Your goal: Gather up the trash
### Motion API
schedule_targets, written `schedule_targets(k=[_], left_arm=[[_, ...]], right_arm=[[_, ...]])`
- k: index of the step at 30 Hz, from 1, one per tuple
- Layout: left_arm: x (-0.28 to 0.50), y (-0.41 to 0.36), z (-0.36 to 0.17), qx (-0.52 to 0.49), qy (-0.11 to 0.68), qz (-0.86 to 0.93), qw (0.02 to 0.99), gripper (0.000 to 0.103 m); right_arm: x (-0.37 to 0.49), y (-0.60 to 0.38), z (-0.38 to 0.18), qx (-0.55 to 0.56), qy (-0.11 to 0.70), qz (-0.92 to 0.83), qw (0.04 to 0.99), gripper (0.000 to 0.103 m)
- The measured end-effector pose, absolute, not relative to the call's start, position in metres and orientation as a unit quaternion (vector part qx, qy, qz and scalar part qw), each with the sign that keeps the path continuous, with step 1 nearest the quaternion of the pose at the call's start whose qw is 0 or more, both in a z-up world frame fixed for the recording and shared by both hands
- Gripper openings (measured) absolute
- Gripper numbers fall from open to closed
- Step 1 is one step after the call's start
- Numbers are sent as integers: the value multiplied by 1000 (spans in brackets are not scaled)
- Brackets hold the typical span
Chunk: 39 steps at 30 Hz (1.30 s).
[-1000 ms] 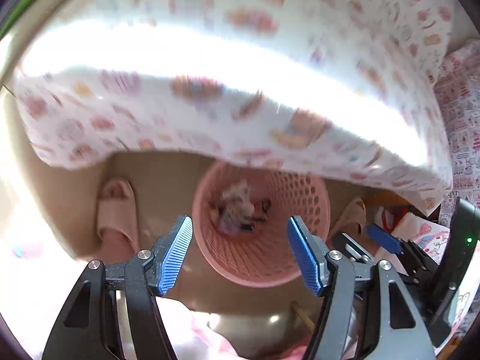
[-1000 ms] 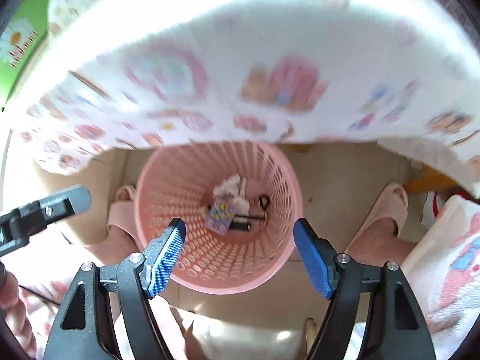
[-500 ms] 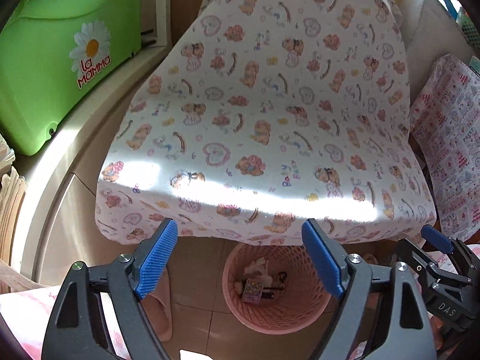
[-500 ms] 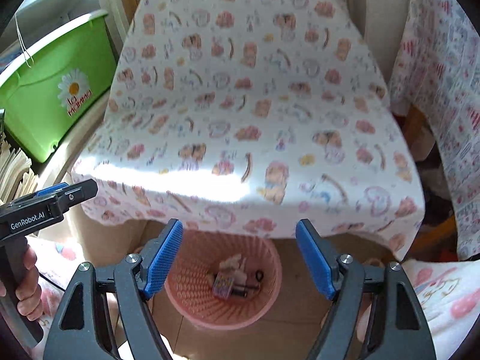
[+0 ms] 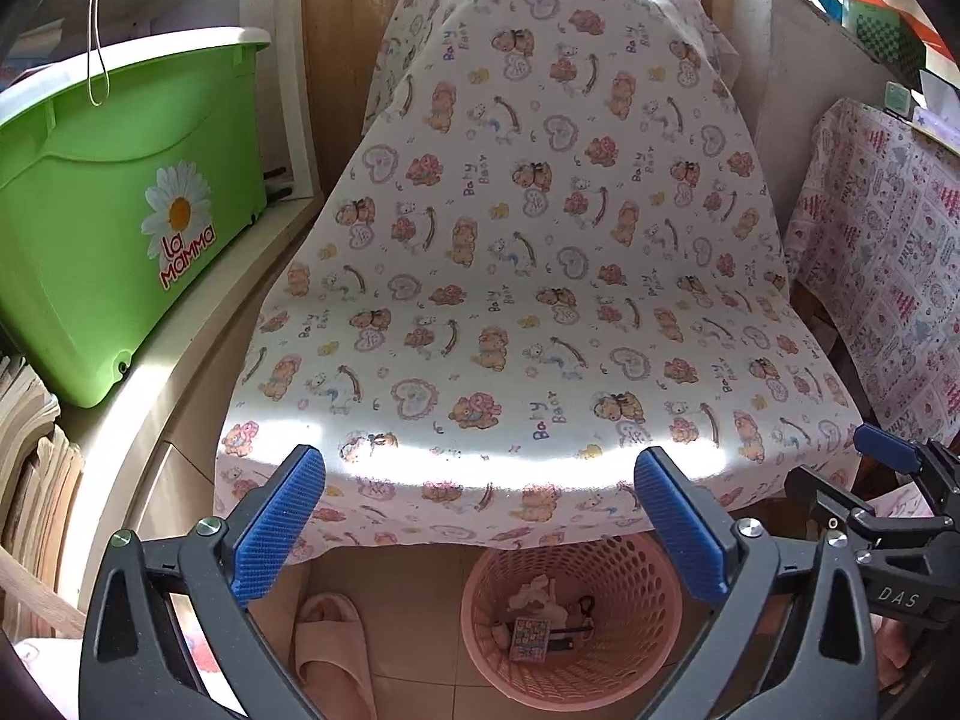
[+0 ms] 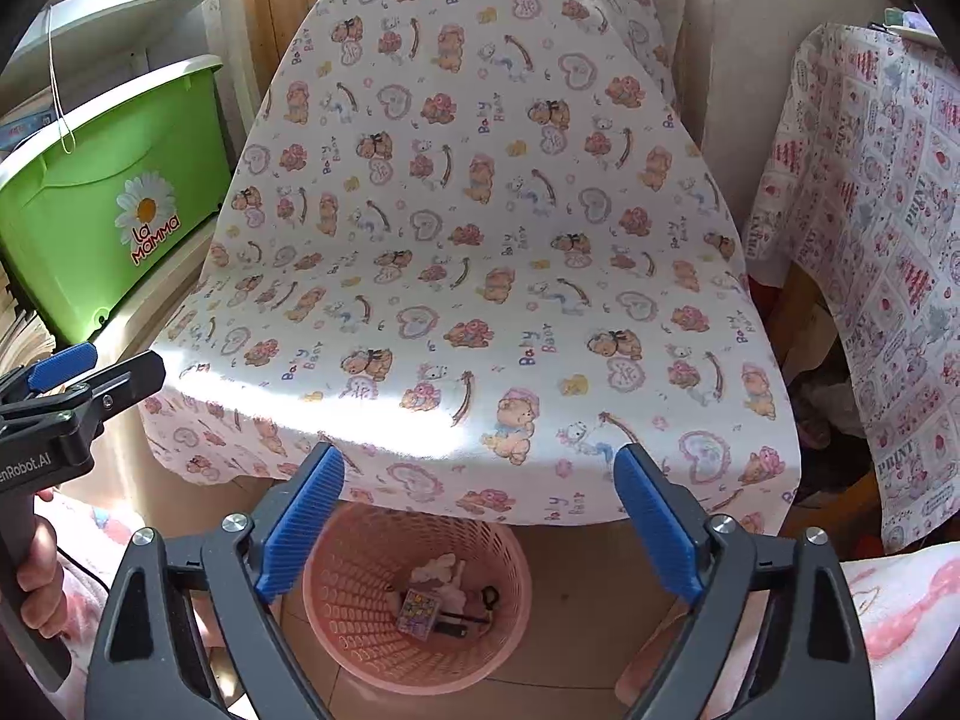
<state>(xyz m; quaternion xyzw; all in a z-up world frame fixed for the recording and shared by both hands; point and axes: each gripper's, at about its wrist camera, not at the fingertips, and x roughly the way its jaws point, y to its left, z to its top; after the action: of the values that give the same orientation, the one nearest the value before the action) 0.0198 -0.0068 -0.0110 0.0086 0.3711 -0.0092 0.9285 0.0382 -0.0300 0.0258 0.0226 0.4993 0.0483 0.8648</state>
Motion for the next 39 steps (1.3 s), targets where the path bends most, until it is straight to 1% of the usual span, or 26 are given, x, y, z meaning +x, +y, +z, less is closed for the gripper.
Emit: schedule_targets(k=[1,9,39], left_arm=[[19,-9,-11,14,369,-10,929,102],[17,-21,-12,46,356,-6,933,102],[13,-26,-12,49,346,-5,937,102]], right_arm=[[38,-31,26,24,497,49,866,103],[38,-34,30,16,483,34,875,103],[39,-42,33,25,481,14,876,103]])
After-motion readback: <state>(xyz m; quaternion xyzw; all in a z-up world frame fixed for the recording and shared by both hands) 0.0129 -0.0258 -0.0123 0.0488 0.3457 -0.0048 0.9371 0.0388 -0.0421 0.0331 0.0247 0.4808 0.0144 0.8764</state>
